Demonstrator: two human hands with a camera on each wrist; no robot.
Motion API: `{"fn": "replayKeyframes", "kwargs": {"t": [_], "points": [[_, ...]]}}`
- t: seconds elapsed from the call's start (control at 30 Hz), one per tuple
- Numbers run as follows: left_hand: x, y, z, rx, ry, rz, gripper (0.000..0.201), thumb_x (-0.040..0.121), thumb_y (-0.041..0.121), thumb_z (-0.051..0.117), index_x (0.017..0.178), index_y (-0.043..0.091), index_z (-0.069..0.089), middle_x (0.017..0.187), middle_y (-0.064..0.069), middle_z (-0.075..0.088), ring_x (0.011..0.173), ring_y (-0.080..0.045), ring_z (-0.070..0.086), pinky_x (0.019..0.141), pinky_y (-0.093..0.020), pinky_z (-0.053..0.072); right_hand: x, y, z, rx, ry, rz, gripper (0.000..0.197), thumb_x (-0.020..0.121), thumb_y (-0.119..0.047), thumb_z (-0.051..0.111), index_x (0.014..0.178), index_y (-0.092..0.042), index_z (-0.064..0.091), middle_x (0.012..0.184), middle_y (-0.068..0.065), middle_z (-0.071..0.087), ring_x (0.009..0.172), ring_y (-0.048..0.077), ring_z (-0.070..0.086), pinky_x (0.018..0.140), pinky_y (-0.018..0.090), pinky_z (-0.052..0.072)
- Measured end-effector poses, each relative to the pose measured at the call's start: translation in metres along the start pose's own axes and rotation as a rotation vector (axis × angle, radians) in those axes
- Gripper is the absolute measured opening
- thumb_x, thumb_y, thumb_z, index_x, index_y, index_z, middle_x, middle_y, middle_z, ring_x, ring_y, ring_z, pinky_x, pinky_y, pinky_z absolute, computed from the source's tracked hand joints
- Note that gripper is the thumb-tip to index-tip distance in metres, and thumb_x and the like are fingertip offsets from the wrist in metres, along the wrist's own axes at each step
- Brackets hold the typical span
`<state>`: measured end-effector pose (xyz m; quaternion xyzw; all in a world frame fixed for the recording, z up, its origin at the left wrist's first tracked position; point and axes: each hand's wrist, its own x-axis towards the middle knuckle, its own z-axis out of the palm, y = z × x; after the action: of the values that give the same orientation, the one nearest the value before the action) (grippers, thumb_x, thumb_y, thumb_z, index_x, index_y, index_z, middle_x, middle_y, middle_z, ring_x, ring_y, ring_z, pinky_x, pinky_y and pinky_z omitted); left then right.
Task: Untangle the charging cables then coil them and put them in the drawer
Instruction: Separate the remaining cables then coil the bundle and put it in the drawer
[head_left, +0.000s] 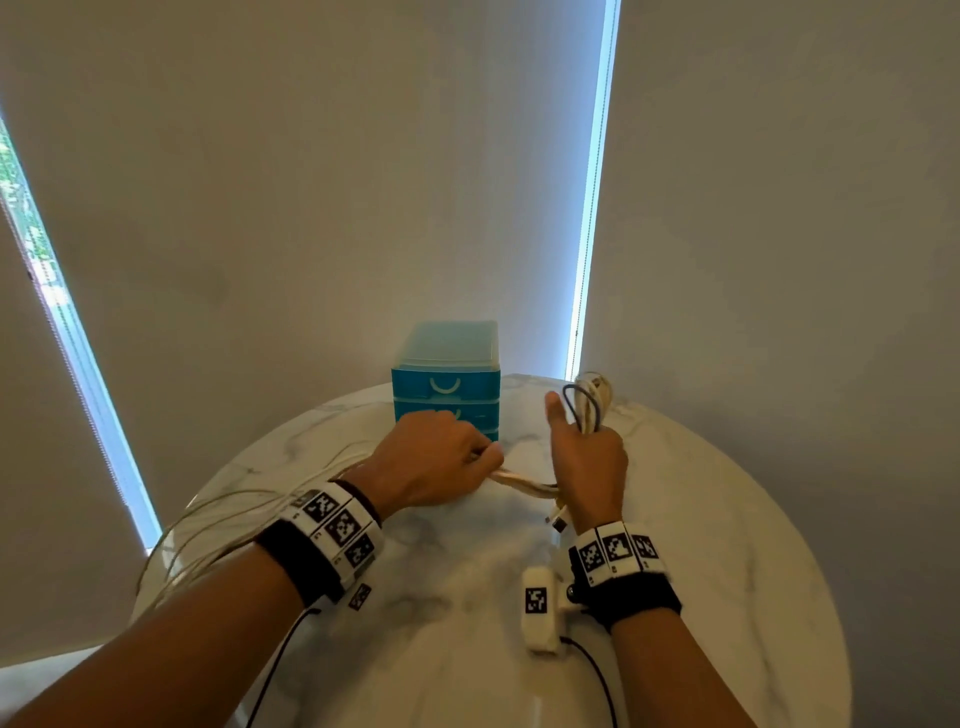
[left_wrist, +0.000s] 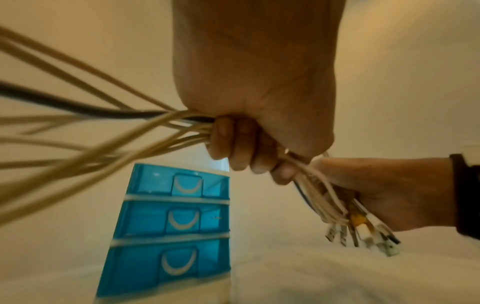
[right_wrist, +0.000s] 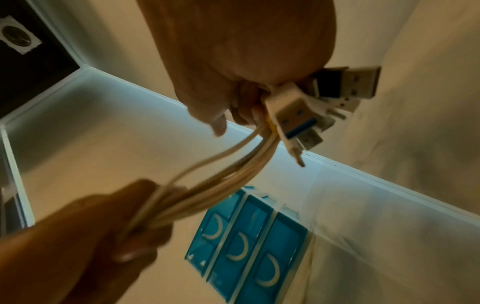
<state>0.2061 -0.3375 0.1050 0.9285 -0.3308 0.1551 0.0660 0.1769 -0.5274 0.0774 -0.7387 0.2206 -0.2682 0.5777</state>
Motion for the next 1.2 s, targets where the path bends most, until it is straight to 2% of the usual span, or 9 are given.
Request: {"fn": "replayKeyframes", "kwargs": {"t": [0.13, 0.23, 0.33, 0.53, 0.6, 0.7, 0.83, 1.1, 1.2], "points": [[0.009, 0.0, -0.018, -0.146, 0.153, 0.114, 0.049, 0.106, 0.047, 0.053, 0.066, 0.027, 0.074, 0.056, 0.005, 0.065, 0.052, -0.015, 0.057, 0.052, -0.018, 0.038, -0.025, -0.015, 0.018, 0.105, -0.418, 0.044, 0.081, 0.073, -0.098, 0.055, 0.073, -0.018, 0.069, 0.059, -0.001, 0.067, 0.066, 0.02, 0.065, 0.068, 0.035, 0.055], [0.022, 0.001, -0.019, -0.268, 0.148, 0.072, 0.051, 0.109, 0.043, 0.053, 0.064, 0.027, 0.072, 0.052, 0.008, 0.059, 0.05, -0.008, 0.054, 0.054, -0.017, 0.034, -0.039, -0.033, 0.035, 0.456, -0.613, 0.096, 0.109, 0.069, -0.105, 0.041, 0.118, -0.011, 0.069, 0.103, 0.024, 0.076, 0.105, 0.031, 0.073, 0.114, 0.054, 0.051], [0.031, 0.0, -0.015, -0.327, 0.066, -0.025, 0.058, 0.111, 0.049, 0.049, 0.063, 0.023, 0.068, 0.047, 0.012, 0.052, 0.046, -0.001, 0.05, 0.055, -0.017, 0.034, -0.032, -0.012, 0.029, 0.492, -0.756, 0.128, 0.112, 0.081, -0.097, 0.046, 0.146, -0.007, 0.059, 0.118, 0.015, 0.075, 0.102, 0.025, 0.068, 0.109, 0.056, 0.049], [0.044, -0.006, -0.037, -0.293, -0.232, -0.083, 0.049, 0.101, 0.042, 0.061, 0.068, 0.007, 0.072, 0.062, -0.004, 0.06, 0.057, -0.013, 0.05, 0.064, -0.03, 0.043, -0.032, 0.01, 0.034, 0.316, -1.06, 0.21, 0.065, 0.074, -0.056, 0.096, 0.115, -0.01, 0.072, 0.095, 0.014, 0.069, 0.086, 0.031, 0.063, 0.091, 0.043, 0.056], [0.047, -0.006, -0.041, -0.224, -0.251, -0.103, 0.05, 0.104, 0.044, 0.061, 0.074, 0.007, 0.077, 0.064, -0.005, 0.064, 0.055, -0.012, 0.051, 0.062, -0.028, 0.044, -0.033, 0.011, 0.034, 0.083, -1.07, 0.104, 0.043, 0.083, -0.028, 0.092, 0.118, -0.011, 0.074, 0.096, 0.011, 0.076, 0.082, 0.028, 0.069, 0.089, 0.044, 0.059], [0.044, -0.001, -0.053, -0.213, -0.25, -0.082, 0.04, 0.101, 0.054, 0.066, 0.09, 0.017, 0.078, 0.069, 0.007, 0.071, 0.06, -0.006, 0.06, 0.062, -0.022, 0.044, -0.035, 0.011, 0.033, -0.072, -0.944, 0.177, 0.011, 0.076, -0.011, 0.074, 0.082, -0.01, 0.065, 0.065, 0.005, 0.059, 0.052, 0.015, 0.053, 0.055, 0.029, 0.047], [0.036, -0.004, -0.06, -0.449, -0.343, -0.084, 0.037, 0.088, 0.038, 0.084, 0.114, 0.025, 0.061, 0.089, 0.003, 0.079, 0.078, -0.01, 0.07, 0.074, -0.027, 0.051, -0.026, 0.011, 0.03, 0.133, -0.873, 0.377, 0.038, 0.078, 0.001, 0.052, 0.046, -0.018, 0.05, 0.055, 0.006, 0.043, 0.042, 0.017, 0.041, 0.044, 0.027, 0.036], [0.035, -0.004, -0.025, -0.166, -0.087, 0.02, 0.058, 0.082, 0.03, 0.09, 0.129, 0.039, 0.059, 0.13, 0.005, 0.047, 0.11, -0.012, 0.054, 0.091, -0.029, 0.051, -0.026, 0.012, 0.029, 0.138, -0.823, 0.409, 0.032, 0.073, 0.003, 0.052, 0.05, -0.019, 0.043, 0.058, 0.008, 0.038, 0.044, 0.02, 0.038, 0.043, 0.028, 0.037], [0.038, 0.001, -0.015, -0.004, 0.015, 0.062, 0.04, 0.09, 0.034, 0.081, 0.126, 0.043, 0.068, 0.131, 0.008, 0.054, 0.107, -0.011, 0.058, 0.079, -0.028, 0.045, -0.032, 0.012, 0.033, 0.147, -0.839, 0.391, 0.039, 0.075, 0.006, 0.05, 0.046, -0.019, 0.043, 0.058, 0.008, 0.038, 0.044, 0.021, 0.039, 0.044, 0.029, 0.039]]}}
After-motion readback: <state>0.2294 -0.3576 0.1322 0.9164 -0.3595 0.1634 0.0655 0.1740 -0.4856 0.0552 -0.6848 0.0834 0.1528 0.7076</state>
